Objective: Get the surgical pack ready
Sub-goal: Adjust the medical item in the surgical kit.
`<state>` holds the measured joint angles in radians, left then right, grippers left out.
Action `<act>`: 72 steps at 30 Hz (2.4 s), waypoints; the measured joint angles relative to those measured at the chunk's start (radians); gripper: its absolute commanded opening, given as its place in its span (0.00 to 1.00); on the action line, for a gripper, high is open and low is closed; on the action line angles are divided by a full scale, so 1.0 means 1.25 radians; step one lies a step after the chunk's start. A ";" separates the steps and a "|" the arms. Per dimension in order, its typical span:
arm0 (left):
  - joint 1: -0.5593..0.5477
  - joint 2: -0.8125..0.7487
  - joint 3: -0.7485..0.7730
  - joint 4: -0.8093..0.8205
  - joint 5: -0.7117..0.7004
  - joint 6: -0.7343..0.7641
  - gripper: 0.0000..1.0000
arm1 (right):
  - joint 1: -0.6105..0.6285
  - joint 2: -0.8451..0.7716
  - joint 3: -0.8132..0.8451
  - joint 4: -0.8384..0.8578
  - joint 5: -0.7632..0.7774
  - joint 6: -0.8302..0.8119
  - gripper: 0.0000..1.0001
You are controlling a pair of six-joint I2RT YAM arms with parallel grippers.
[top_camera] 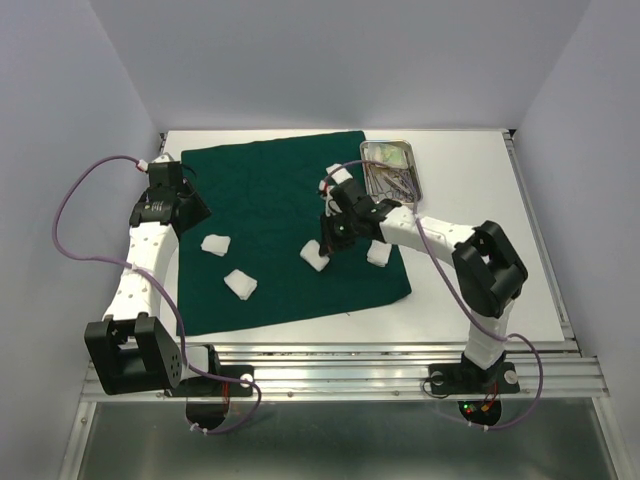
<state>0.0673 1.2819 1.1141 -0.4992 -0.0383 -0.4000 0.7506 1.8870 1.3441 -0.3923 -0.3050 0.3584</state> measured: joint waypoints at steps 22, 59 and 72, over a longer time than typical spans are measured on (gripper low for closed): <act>0.000 -0.002 0.000 -0.002 -0.009 0.005 0.43 | -0.209 0.037 0.079 0.135 0.299 0.338 0.01; 0.000 -0.002 0.000 -0.006 -0.013 0.009 0.43 | -0.234 0.125 0.072 0.154 0.304 0.423 0.01; 0.000 -0.002 0.000 -0.006 -0.013 0.009 0.43 | -0.234 0.125 0.052 0.160 0.297 0.422 0.04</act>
<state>0.0673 1.2800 1.1141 -0.5064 -0.0540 -0.3889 0.4576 2.0426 1.4097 -0.1921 0.0666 0.8860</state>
